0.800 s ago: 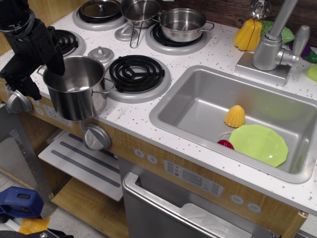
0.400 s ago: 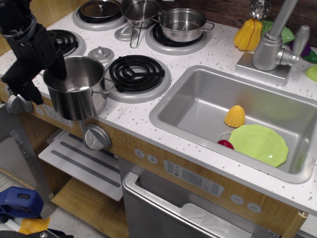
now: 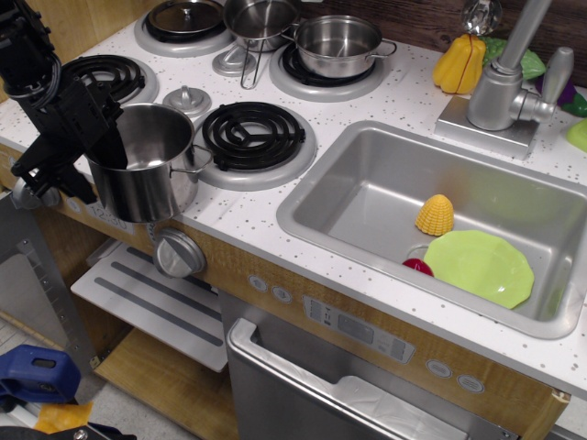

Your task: Put pot on stove which is near stove

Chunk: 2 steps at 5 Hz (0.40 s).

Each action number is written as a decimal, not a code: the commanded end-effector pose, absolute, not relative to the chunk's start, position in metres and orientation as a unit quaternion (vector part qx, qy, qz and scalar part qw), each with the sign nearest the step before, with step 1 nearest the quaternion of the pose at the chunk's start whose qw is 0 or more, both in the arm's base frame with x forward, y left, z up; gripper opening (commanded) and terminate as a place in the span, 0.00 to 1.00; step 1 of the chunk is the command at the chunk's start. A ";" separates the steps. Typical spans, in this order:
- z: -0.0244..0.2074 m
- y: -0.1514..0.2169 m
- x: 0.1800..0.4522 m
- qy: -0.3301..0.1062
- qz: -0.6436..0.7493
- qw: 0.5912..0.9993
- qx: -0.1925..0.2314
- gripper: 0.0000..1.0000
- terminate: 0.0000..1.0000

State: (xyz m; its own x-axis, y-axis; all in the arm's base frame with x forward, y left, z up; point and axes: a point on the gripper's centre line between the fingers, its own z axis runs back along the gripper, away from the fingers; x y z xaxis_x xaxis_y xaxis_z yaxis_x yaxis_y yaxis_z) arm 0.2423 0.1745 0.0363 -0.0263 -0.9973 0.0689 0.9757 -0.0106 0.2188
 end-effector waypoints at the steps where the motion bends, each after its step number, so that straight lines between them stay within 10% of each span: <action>1: 0.042 0.186 0.246 -0.110 -0.705 0.697 0.072 0.00 0.00; 2: 0.048 0.183 0.248 -0.107 -0.704 0.698 0.076 0.00 0.00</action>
State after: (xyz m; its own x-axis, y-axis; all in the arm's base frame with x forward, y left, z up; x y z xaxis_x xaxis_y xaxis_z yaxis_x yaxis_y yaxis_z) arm 0.2401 0.1734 0.0464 0.0037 -0.9997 0.0230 0.9805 0.0082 0.1965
